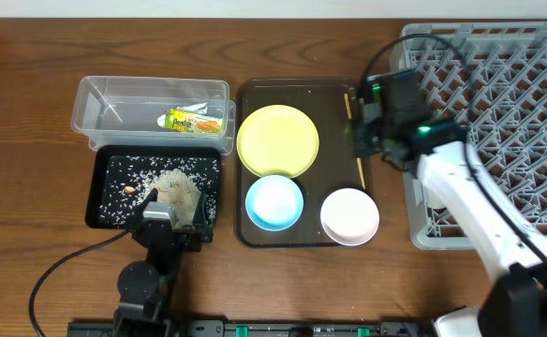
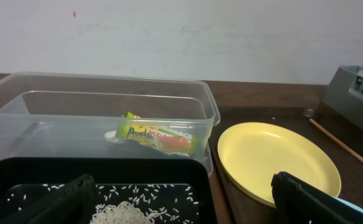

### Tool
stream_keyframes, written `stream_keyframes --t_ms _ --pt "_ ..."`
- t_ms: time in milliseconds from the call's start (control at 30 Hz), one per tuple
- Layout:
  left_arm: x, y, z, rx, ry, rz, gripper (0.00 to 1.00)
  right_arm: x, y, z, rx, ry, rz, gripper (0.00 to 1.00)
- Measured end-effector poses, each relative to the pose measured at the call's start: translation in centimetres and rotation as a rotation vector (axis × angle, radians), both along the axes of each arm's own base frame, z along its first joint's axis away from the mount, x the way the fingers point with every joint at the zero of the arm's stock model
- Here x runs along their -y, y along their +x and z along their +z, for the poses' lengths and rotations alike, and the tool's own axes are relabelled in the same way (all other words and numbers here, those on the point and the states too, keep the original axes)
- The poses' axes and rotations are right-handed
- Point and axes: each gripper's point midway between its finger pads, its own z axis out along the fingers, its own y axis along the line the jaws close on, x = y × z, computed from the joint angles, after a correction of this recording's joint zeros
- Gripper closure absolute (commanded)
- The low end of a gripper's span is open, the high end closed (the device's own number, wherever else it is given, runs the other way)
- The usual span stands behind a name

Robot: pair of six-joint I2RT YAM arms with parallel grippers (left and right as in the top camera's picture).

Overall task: Sort waste into correct bins and load items into the dishwasher rack
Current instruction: 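Grasp the second wooden chopstick on the brown tray with the right gripper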

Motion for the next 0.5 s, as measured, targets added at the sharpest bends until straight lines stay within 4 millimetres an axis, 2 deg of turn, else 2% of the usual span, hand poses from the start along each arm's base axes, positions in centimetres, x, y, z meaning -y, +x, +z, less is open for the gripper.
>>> stream_keyframes --t_ms 267,433,500 --pt "0.0 0.0 0.0 0.0 0.0 0.0 0.08 0.9 3.5 -7.3 -0.004 -0.16 -0.121 0.62" --pt "0.0 0.0 0.0 0.0 0.0 0.0 0.08 1.5 3.9 -11.3 -0.044 -0.211 -0.138 0.66" --pt "0.0 0.0 0.0 0.0 0.0 0.0 0.08 1.6 3.8 -12.3 -0.058 -0.223 -0.141 0.72"
